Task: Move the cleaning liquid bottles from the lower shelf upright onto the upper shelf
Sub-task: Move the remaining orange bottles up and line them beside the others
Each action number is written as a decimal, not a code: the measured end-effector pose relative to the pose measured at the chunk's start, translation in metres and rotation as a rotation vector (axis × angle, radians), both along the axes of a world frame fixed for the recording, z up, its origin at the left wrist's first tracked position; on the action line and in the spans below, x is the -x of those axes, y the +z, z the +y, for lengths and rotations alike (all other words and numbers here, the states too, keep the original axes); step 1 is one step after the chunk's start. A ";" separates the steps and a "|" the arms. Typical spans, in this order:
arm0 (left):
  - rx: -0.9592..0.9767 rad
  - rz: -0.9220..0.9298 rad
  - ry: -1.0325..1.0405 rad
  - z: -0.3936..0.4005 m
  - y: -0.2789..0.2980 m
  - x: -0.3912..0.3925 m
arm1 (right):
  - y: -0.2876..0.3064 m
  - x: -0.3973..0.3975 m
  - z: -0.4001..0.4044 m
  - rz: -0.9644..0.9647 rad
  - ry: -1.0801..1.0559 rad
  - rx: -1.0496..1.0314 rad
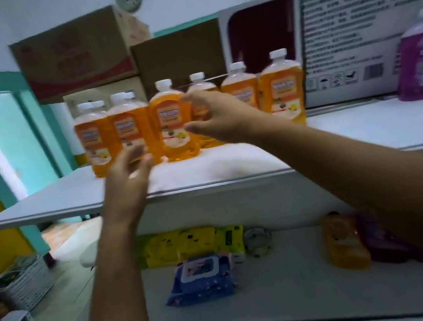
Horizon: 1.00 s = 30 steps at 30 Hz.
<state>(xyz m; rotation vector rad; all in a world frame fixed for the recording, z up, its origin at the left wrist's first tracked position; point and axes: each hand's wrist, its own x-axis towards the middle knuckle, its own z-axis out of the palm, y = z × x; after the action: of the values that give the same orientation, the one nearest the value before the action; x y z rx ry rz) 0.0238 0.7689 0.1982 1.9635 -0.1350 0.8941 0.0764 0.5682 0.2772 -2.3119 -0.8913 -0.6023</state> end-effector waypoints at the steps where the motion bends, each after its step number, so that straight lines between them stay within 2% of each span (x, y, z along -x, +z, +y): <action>1: 0.138 -0.084 -0.032 -0.001 -0.008 0.011 | -0.010 0.018 -0.019 0.051 0.102 -0.130; 4: 0.361 -0.271 -0.103 -0.017 -0.044 0.033 | -0.055 0.074 -0.077 0.128 0.239 -0.495; 7: 0.440 -0.214 -0.200 -0.064 -0.087 0.037 | -0.114 0.122 -0.132 0.214 0.246 -0.768; 9: 0.527 -0.207 -0.213 -0.110 -0.115 0.042 | -0.153 0.141 -0.163 0.283 0.146 -0.841; 11: 0.603 -0.192 -0.232 -0.159 -0.140 0.044 | -0.193 0.147 -0.194 0.347 -0.043 -0.843; 14: 0.664 -0.007 -0.334 -0.225 -0.164 0.031 | -0.238 0.150 -0.239 0.443 -0.311 -0.751; 18: 0.459 0.240 -0.477 -0.285 -0.178 0.004 | -0.263 0.150 -0.296 0.461 -0.498 -0.666; 22: 0.394 0.427 -0.623 -0.343 -0.180 -0.016 | -0.273 0.140 -0.348 0.457 -0.623 -0.638; 30: 0.028 0.630 -0.797 -0.447 -0.209 -0.030 | -0.293 0.100 -0.427 0.562 -0.690 -0.503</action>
<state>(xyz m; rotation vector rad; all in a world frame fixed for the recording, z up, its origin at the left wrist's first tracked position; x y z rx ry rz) 0.0543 0.3224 -0.0104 1.8318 -0.4850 -0.2379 -0.0235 0.1416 -0.0155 -2.0930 0.3108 -0.3436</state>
